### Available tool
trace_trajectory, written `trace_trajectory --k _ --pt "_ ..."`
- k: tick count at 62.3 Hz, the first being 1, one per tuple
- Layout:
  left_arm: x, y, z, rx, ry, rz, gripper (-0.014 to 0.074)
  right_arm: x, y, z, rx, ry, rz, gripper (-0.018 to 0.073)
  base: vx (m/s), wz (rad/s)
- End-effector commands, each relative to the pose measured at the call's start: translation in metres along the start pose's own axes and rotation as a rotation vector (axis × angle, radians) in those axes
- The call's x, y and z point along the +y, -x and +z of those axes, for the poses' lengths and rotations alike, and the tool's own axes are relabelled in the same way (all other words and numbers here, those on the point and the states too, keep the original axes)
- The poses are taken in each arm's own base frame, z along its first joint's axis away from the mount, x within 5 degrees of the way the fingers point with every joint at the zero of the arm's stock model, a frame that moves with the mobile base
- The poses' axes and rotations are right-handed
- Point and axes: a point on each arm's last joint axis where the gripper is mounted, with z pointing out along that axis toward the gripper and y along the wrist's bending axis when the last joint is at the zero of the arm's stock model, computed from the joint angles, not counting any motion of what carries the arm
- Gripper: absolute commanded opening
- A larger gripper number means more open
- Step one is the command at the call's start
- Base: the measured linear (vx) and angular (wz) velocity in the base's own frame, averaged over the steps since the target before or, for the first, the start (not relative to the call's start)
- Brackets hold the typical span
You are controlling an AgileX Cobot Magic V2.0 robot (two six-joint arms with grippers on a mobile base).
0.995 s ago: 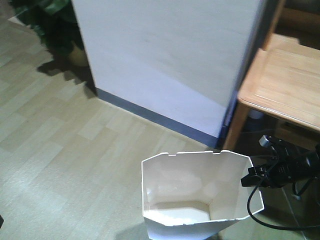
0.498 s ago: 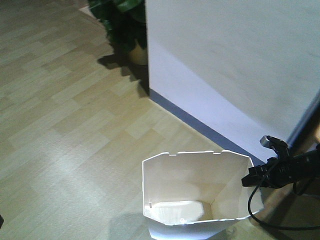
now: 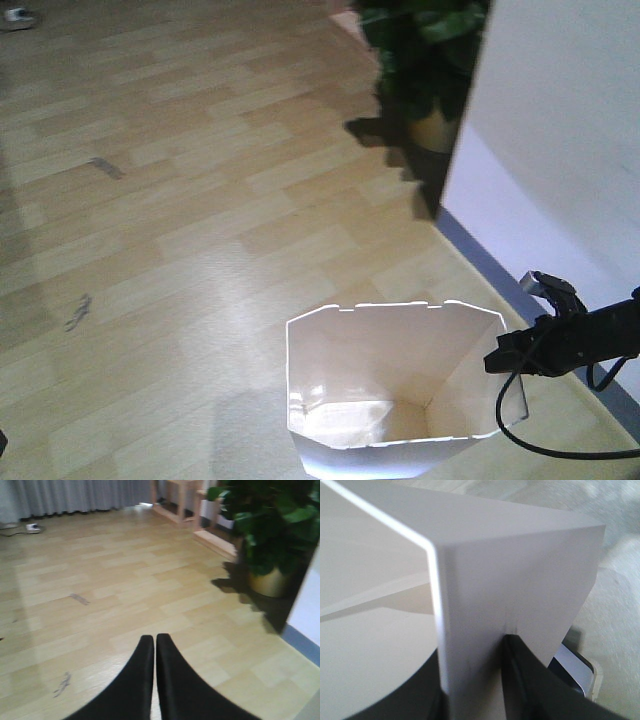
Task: Move trash bin to bedside with robot
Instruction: 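Turn the base toward the bed while holding the bin rim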
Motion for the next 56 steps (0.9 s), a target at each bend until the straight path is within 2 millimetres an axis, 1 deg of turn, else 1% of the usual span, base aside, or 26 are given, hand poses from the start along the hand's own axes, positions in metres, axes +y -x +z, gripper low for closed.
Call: trace_trajectory --k 1,19,31,56 --pt "-0.0006 0.0051 0.0005 -0.061 -0.007 -0.006 -0.0006 0.0279 0.0142 -0.0192 -0.081 0.217 -0.018 -0.0005 0.18 0.75" --pt "-0.0006 0.0051 0.0005 -0.061 -0.007 -0.006 -0.0006 0.0278 0.0142 -0.0192 -0.081 0.216 -0.018 -0.0005 0.18 0.71" --pt "-0.0006 0.0051 0.0005 -0.061 -0.007 -0.006 -0.0006 0.0278 0.0142 -0.0192 -0.081 0.216 -0.018 -0.0005 0.20 0.54" --pt "-0.0006 0.0051 0.0005 -0.061 -0.007 -0.006 -0.0006 0.0278 0.0142 -0.0192 -0.081 0.216 -0.018 -0.0005 0.26 0.26"
